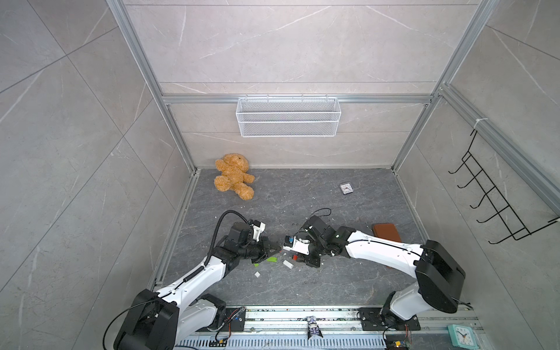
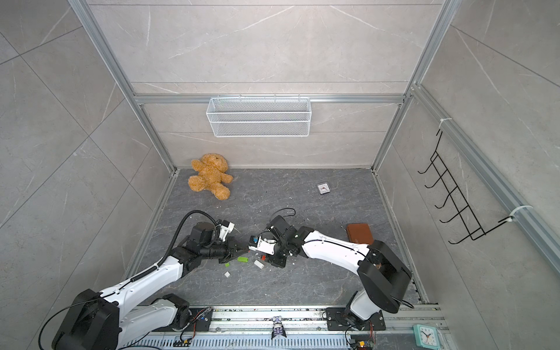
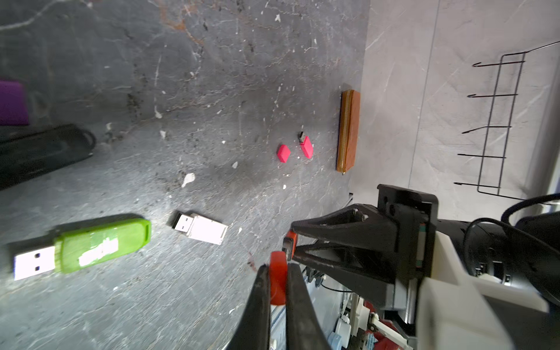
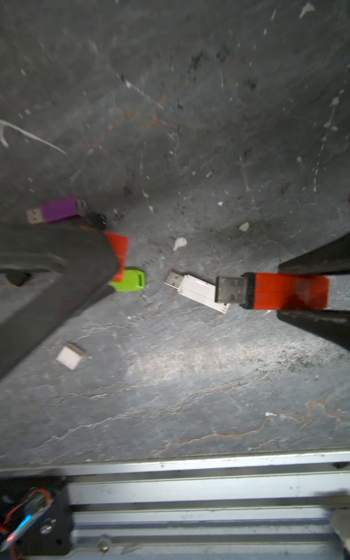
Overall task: Close the usb drive cover
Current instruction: Pick up the USB drive from the center of the board, then close the cover of the USB drive.
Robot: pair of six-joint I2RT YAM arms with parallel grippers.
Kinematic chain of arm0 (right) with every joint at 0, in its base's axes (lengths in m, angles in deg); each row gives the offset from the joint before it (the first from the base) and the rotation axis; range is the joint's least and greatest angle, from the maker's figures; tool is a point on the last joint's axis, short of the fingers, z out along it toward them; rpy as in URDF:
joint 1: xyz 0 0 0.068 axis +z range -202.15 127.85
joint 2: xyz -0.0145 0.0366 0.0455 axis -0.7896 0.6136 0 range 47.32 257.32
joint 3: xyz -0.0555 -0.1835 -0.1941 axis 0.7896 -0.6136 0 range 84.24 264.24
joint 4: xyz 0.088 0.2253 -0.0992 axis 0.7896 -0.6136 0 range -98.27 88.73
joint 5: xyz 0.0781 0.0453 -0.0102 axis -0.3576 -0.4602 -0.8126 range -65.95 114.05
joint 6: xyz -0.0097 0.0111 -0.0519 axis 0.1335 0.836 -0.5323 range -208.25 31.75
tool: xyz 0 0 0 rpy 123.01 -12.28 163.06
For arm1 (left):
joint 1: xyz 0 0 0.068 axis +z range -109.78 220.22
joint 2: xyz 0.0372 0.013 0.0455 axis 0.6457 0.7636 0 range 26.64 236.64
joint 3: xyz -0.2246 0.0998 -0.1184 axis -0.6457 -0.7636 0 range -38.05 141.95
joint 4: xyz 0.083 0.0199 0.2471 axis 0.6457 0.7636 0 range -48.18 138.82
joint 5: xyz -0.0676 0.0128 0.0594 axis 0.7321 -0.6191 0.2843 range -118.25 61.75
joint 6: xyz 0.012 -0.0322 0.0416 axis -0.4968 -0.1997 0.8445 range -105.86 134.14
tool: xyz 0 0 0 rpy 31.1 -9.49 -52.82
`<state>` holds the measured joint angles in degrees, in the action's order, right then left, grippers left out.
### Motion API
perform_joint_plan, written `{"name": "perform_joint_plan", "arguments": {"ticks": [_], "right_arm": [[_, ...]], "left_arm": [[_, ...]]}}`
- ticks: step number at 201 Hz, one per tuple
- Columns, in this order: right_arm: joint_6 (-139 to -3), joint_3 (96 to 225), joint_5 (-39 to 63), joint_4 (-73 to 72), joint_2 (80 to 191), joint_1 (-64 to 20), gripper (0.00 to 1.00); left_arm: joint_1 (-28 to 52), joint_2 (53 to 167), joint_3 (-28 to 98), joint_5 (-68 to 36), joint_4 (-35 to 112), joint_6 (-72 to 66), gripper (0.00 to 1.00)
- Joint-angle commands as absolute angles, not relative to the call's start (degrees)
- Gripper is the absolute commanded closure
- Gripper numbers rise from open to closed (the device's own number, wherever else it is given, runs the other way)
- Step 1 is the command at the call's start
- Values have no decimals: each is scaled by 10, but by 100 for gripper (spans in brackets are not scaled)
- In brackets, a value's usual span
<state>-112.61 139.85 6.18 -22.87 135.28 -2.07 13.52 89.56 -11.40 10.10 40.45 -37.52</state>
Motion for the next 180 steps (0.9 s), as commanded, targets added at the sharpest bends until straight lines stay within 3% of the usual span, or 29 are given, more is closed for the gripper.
{"name": "perform_joint_plan", "arguments": {"ticks": [1, 180], "right_arm": [[-1061, 1383, 57, -167, 1341, -16, 86], [-1015, 1399, 50, -120, 1348, -11, 86]], "left_arm": [[138, 890, -108, 136, 363, -392, 100], [128, 885, -118, 133, 355, -390, 100]]}}
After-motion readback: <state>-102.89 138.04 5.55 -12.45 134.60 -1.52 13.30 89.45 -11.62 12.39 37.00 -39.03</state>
